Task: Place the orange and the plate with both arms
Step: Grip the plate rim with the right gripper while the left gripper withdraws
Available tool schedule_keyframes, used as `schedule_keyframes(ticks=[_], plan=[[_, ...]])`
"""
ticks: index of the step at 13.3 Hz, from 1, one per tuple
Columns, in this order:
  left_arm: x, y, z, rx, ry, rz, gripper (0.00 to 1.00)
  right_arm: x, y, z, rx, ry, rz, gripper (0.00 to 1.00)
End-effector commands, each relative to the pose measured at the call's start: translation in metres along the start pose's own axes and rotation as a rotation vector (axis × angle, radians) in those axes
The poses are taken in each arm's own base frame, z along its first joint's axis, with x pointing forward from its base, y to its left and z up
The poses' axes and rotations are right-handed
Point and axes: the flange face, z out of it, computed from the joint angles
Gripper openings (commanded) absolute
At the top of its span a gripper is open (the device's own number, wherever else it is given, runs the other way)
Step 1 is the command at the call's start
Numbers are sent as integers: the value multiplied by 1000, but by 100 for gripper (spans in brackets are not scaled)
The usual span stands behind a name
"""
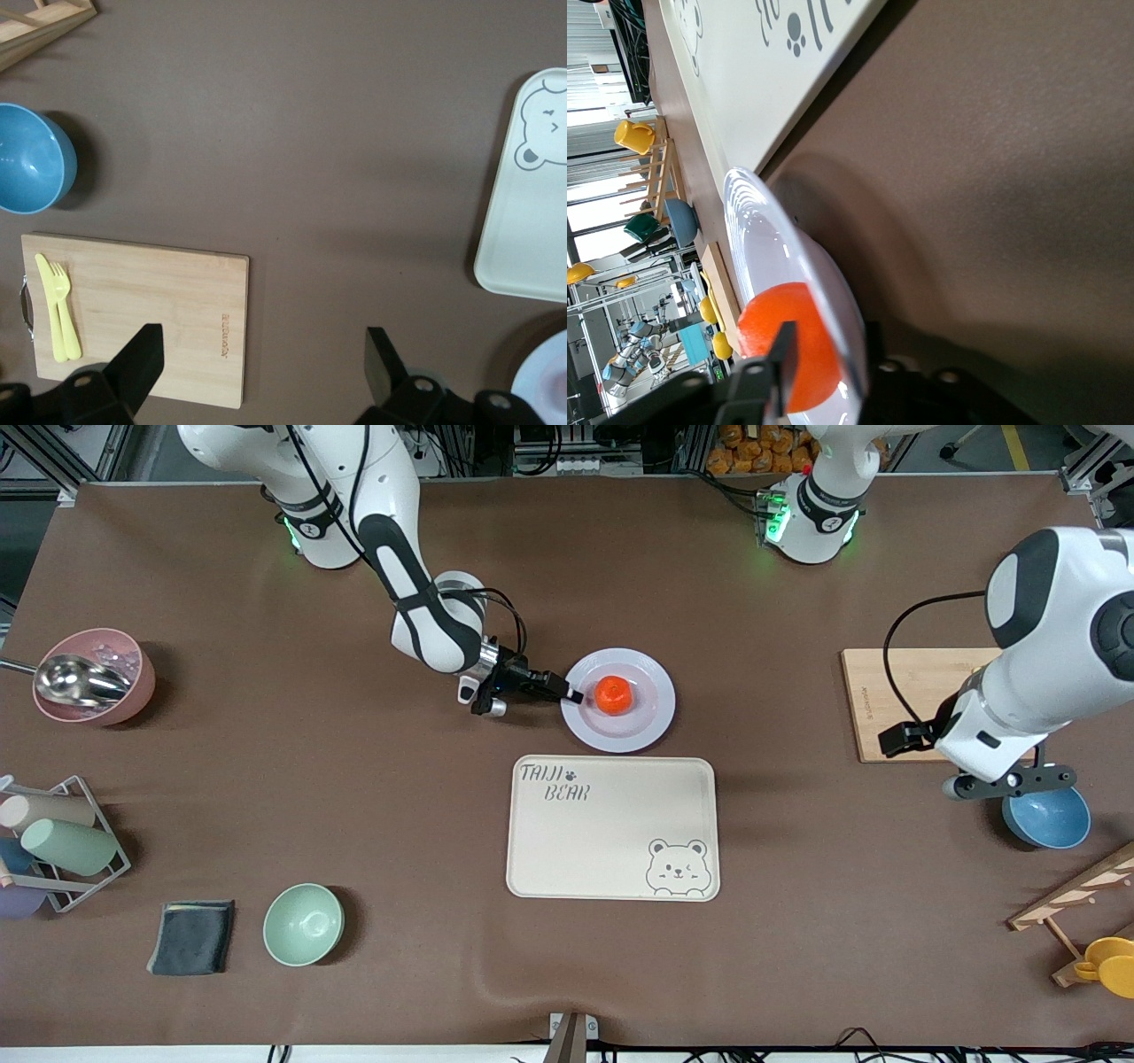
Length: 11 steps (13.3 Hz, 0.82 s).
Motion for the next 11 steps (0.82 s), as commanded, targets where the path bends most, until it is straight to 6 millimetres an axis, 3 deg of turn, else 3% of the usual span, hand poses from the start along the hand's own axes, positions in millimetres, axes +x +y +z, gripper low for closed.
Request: schedule_keyframes(ticks=[1, 2, 3, 6, 8, 11], plan=[[-33, -4, -30, -6, 20, 35, 100, 0, -2, 4, 8, 20, -6, 12], [-43, -5, -41, 1, 6, 45, 100, -1, -2, 4, 8, 19, -7, 3], [-51, -14, -55, 4, 9, 58, 100, 0, -4, 3, 11, 20, -8, 0], [-63, -36, -82, -40, 19, 104, 100, -2, -9, 2, 33, 40, 20, 0], [-65, -37, -105, -44, 36, 109, 100, -3, -17, 1, 52, 49, 30, 0], [-72, -27, -122, -46, 32, 130, 100, -6, -45, -9, 98, 82, 56, 0]])
